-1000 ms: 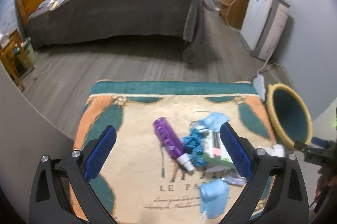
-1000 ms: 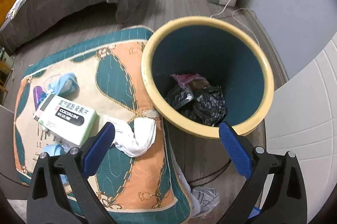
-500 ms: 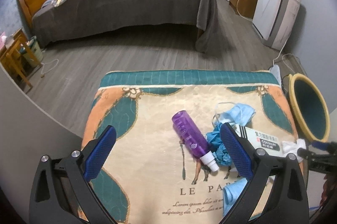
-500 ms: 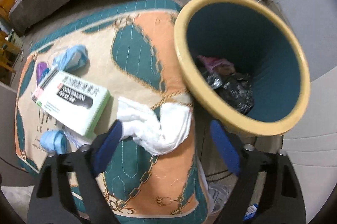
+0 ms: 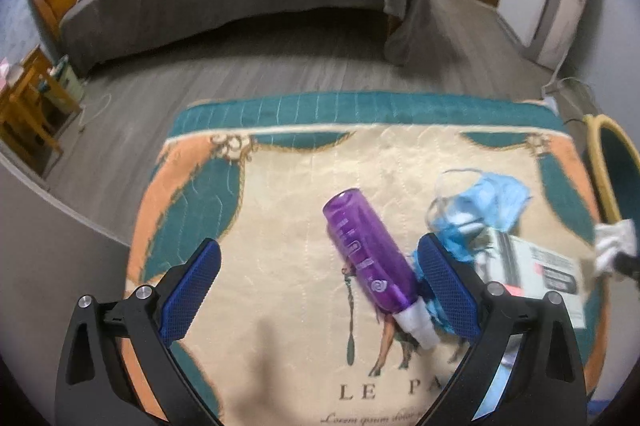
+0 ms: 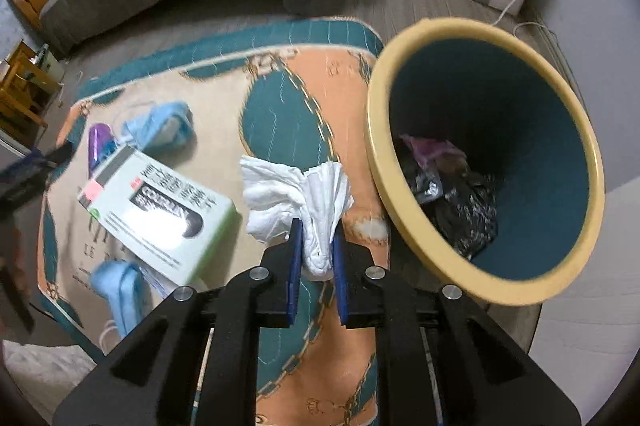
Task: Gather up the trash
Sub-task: 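Carry the tissue toward the bin with the right gripper while the left grasps the purple spray bottle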
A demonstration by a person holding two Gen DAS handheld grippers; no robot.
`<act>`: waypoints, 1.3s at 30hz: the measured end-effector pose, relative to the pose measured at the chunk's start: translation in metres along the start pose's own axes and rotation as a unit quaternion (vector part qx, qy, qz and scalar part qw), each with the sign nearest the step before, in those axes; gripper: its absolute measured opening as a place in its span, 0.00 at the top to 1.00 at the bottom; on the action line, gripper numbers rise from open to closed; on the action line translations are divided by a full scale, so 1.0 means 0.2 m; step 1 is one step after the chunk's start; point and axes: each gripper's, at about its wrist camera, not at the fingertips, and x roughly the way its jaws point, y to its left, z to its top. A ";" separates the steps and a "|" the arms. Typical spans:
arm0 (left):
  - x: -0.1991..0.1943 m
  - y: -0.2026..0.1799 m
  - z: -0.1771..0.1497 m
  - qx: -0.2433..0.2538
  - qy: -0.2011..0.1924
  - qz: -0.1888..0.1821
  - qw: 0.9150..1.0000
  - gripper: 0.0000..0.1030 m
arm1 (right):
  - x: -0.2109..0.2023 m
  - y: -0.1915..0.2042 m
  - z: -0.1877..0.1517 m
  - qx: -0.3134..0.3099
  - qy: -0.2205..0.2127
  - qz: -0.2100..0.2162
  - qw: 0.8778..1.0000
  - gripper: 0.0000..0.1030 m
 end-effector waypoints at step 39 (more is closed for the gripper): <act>-0.41 -0.18 0.17 0.046 -0.170 -0.058 0.983 0.68 | -0.29 -0.03 0.18 -0.019 -0.078 0.026 0.996 0.87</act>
